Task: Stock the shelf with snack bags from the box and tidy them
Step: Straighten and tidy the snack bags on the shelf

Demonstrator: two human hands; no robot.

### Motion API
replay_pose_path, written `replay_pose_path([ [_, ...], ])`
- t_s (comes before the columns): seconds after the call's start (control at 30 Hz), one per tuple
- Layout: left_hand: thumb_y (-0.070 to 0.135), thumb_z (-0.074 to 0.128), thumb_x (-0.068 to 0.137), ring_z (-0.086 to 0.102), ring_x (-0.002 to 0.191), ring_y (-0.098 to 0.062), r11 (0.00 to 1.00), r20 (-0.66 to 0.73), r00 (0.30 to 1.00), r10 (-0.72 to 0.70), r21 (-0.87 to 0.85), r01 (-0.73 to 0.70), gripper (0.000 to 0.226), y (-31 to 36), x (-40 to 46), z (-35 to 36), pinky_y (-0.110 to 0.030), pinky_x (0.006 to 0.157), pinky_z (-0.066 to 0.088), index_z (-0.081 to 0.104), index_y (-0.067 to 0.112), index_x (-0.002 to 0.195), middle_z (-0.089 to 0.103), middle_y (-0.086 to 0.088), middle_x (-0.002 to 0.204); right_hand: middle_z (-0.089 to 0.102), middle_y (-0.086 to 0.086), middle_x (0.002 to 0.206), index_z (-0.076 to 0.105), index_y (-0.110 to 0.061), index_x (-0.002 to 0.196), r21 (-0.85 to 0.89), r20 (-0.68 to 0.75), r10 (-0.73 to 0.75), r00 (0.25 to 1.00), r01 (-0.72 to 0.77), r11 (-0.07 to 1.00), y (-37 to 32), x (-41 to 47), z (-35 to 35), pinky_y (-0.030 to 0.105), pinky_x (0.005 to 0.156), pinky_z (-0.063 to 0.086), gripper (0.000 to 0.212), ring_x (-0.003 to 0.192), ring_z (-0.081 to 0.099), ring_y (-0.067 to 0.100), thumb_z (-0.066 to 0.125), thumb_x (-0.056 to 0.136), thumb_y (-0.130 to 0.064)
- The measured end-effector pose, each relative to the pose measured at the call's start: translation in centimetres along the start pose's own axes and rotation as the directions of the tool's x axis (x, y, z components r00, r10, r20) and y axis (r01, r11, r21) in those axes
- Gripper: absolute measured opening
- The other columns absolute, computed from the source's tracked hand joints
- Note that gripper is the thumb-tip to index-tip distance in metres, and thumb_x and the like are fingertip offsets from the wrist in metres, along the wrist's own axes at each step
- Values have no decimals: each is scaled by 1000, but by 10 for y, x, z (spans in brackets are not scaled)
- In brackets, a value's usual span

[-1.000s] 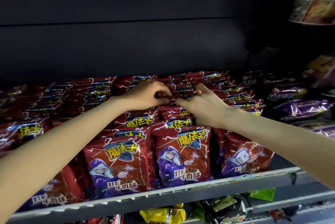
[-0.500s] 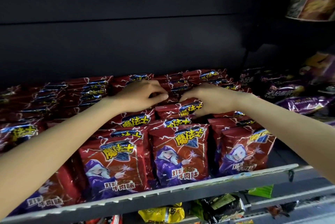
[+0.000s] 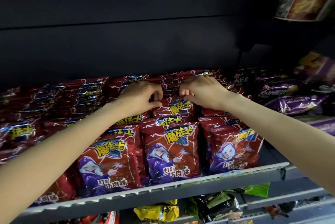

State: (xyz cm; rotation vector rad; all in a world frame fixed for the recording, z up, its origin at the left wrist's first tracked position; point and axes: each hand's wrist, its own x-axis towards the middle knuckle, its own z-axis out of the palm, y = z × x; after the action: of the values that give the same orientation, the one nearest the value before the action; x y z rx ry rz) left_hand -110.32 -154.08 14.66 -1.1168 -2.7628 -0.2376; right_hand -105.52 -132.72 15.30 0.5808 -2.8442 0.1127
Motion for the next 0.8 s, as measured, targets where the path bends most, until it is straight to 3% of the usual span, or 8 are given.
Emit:
replay_pose_path([
  [0.17, 42, 67, 81, 48, 81, 0, 997, 38, 999, -12, -80, 15, 23, 7, -1, -1, -26, 69, 43, 54, 41, 99, 53, 24, 89, 64, -11, 98, 64, -20, 106, 192, -86, -45, 995, 61, 980, 25, -27, -25, 22, 80, 48, 22, 85, 60, 5, 69, 84, -22],
  [0.3, 37, 62, 85, 53, 86, -2, 971, -86, 991, 107, -204, -123, 18, 34, 5, -6, -27, 79, 46, 60, 34, 103, 56, 21, 95, 67, -9, 95, 68, -20, 101, 185, -152, 41, 987, -13, 983, 67, -70, -49, 17, 75, 47, 16, 83, 61, 4, 68, 85, -18],
  [0.37, 36, 62, 86, 54, 85, -2, 965, -64, 986, 155, -204, -165, 19, 51, 19, -6, -29, 80, 47, 62, 30, 104, 59, 18, 97, 67, -8, 100, 69, -24, 102, 129, -105, 97, 990, -83, 988, 88, -84, -49, 22, 76, 49, 17, 86, 61, 6, 67, 86, -21],
  [0.5, 44, 57, 88, 52, 94, -3, 973, 134, 967, 215, -117, -200, 30, 80, 51, 5, -29, 86, 45, 61, 30, 113, 59, 17, 104, 66, -7, 112, 67, -25, 111, 105, 139, 165, 976, -180, 978, 108, -92, -42, 19, 78, 47, 25, 91, 62, 5, 61, 89, -34],
  [0.6, 41, 59, 88, 57, 89, -4, 975, 205, 957, 207, -121, -185, 26, 91, 64, 12, -26, 81, 47, 64, 28, 111, 59, 19, 89, 63, -9, 115, 64, -24, 116, 114, 250, 176, 952, -209, 971, 111, -92, -38, 19, 77, 47, 31, 83, 64, 6, 56, 91, -40],
  [0.8, 43, 65, 83, 52, 79, 2, 977, 131, 977, 166, -156, -145, 22, 88, 65, 16, -25, 72, 45, 67, 31, 101, 59, 20, 86, 62, -10, 103, 66, -21, 106, 243, 216, 112, 970, -164, 956, 104, -86, -19, 30, 89, 49, 32, 96, 59, 8, 56, 88, -46],
])
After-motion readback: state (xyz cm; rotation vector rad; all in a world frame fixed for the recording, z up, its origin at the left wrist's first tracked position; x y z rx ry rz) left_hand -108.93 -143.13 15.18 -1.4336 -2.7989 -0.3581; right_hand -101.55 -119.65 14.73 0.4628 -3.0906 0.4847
